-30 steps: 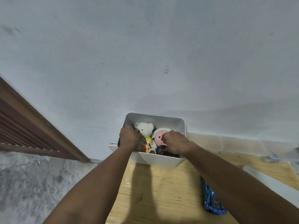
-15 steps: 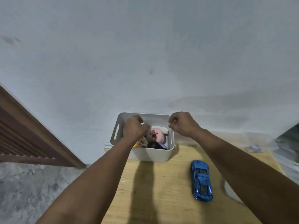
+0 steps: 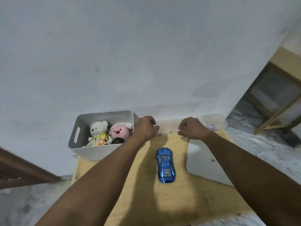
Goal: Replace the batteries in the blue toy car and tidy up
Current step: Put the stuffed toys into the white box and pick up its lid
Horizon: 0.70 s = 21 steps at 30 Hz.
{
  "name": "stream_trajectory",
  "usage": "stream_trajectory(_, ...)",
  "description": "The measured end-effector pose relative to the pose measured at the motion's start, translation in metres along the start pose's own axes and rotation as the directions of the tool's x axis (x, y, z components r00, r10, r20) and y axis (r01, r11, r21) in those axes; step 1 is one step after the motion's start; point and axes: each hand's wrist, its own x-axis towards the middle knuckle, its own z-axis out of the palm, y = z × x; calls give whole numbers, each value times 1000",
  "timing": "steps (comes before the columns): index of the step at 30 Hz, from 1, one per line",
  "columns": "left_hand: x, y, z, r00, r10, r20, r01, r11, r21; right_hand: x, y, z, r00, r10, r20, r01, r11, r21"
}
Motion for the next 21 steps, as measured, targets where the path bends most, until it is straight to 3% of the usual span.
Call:
stream_trajectory(7, -14, 41, 80, 959, -47, 281, 18, 994, 103, -36, 97, -20, 988, 152, 24, -148, 982, -120)
stream_trajectory(10, -21, 54, 114, 927, -109, 360, 74, 991, 111, -51, 143, -21, 968, 247, -49, -251, 947, -200)
stream_trajectory(14, -28, 65, 157, 881, -218, 419, 185, 976, 118, -71, 208, -11, 867, 476, -150, -488, 871, -55)
stream_trajectory(17, -34, 71, 179, 839, -312, 445, 294, 949, 112, -84, 239, -3, 789, 606, -96, -608, 794, 18)
stream_trajectory(21, -39, 80, 195, 810, -402, 427, 445, 896, 1, -89, 261, 2, 817, 577, 0, -576, 815, 67)
